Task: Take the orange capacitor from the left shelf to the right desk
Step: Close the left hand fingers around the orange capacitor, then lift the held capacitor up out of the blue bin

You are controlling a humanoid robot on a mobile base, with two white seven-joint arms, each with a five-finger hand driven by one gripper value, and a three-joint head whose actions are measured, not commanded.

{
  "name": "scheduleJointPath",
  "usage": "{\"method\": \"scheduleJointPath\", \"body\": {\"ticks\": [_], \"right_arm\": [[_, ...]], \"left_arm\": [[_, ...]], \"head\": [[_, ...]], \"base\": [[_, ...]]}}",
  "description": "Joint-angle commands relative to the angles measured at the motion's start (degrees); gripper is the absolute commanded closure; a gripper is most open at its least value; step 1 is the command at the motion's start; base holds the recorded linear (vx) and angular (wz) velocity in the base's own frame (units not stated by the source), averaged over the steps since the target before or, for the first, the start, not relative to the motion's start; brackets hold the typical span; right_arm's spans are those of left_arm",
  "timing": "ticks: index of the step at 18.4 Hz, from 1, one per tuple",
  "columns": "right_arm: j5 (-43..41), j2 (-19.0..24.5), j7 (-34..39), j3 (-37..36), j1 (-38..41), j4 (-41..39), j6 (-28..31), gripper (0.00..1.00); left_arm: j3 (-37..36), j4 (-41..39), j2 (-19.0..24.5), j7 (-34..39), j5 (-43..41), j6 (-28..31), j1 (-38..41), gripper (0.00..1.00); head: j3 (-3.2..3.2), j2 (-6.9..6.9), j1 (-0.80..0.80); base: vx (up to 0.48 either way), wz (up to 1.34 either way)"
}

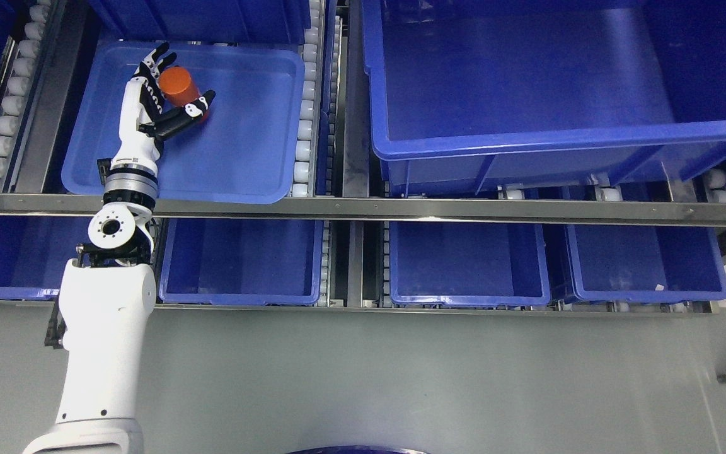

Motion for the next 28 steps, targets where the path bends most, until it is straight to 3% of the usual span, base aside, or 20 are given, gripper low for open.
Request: {"method": "scheduleJointPath", "body": {"ticks": [1,8,16,18,19,23,28], "right_arm": [[0.00,-1.00,0.03,-0.61,0.79,-1.93,0.00,0.00],[0.00,-1.00,0.03,-0.61,0.79,-1.93,0.00,0.00],[0.00,-1.00,0.03,-0.61,0.79,-1.93,0.00,0.00],[0.00,-1.00,0.03,-0.61,0.79,-1.93,0.00,0.00],[0.00,-1.00,0.03,-0.61,0.79,-1.93,0.00,0.00],[0.00,-1.00,0.03,-0.61,0.79,-1.93,0.00,0.00],[0.00,-1.00,0.03,-0.61,0.79,-1.93,0.00,0.00]], "left_arm": [[-0.91,4.46,-0.23,-0.23,-0.09,-0.17,-1.40,0.35],[-0.29,4.55,-0.23,-0.23,-0.09,-7.29,-0.52,0.76],[-0.20,4.73,-0.14,-0.23,-0.01,-8.25,0.71,0.84],[-0.20,4.73,-0.14,-0.23,-0.01,-11.93,1.06,0.98],[-0.12,4.73,-0.14,-0.23,-0.01,-12.91,1.33,1.00],[0.85,3.24,-0.67,-0.23,0.34,-13.71,0.98,1.00],[3.84,-7.12,-1.11,-0.23,3.50,-13.97,-2.36,1.00]], "head": [[0.00,0.00,0.00],[0.00,0.00,0.00],[0.00,0.00,0.00],[0.00,0.00,0.00],[0.00,0.00,0.00],[0.00,0.00,0.00],[0.00,0.00,0.00]], "base": [[0.000,0.00],[0.000,0.00],[0.000,0.00],[0.000,0.00],[0.000,0.00],[0.000,0.00],[0.000,0.00]]}}
